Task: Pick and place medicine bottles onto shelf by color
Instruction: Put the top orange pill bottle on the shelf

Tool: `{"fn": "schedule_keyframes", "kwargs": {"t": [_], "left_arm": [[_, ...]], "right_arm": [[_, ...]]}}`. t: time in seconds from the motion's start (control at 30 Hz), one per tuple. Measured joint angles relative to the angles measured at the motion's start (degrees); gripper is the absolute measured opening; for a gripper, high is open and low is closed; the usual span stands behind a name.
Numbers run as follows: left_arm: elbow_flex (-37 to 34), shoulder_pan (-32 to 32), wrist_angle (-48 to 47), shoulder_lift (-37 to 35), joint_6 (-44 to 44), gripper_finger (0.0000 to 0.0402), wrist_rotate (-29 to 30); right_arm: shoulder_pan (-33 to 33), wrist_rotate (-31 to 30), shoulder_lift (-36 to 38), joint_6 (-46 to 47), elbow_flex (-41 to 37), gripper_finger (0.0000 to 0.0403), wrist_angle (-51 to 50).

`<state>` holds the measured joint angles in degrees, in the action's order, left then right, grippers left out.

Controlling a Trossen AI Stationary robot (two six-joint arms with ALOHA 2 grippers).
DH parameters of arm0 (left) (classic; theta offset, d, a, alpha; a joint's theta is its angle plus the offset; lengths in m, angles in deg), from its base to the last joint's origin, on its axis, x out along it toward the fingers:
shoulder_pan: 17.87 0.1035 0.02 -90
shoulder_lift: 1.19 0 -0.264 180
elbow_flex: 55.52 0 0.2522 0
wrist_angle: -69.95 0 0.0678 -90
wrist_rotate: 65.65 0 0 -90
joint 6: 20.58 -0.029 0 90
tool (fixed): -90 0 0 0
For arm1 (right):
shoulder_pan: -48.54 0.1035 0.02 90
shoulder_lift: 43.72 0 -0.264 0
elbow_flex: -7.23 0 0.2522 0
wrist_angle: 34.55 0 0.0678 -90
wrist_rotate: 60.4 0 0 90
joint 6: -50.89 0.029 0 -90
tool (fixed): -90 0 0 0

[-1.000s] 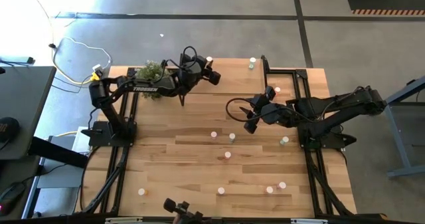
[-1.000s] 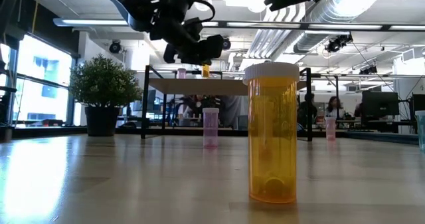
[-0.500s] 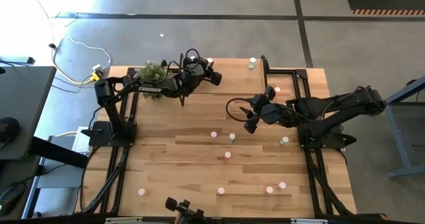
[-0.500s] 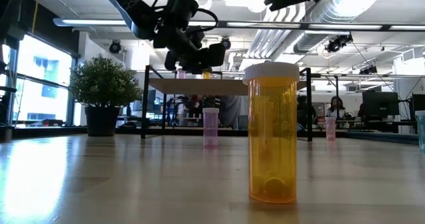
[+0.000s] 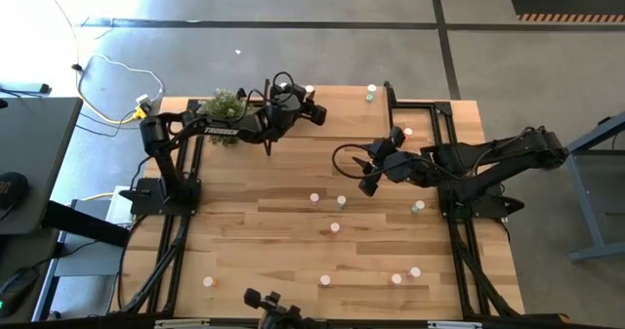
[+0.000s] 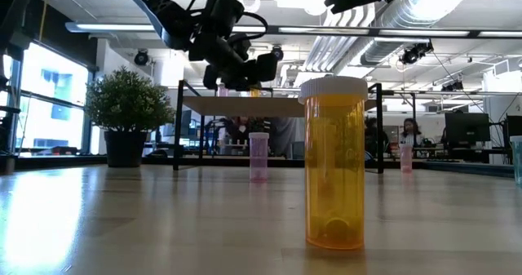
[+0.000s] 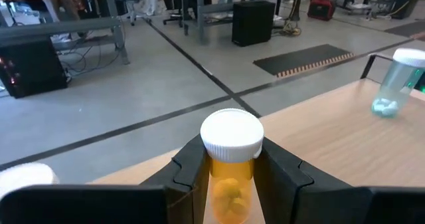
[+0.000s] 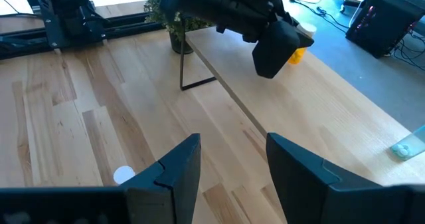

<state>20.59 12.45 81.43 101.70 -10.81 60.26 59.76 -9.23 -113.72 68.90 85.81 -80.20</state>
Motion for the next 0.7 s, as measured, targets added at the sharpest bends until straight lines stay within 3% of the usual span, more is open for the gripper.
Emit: {"fn": "schedule_keyframes", "kwargs": {"t": [0.7], "left_arm": [[0.0, 0.0, 2.3, 2.0, -3.0, 0.009, -0.1]], "right_arm": [[0.0, 0.0, 0.0, 0.1, 0.0, 0.0163, 0.0]]}}
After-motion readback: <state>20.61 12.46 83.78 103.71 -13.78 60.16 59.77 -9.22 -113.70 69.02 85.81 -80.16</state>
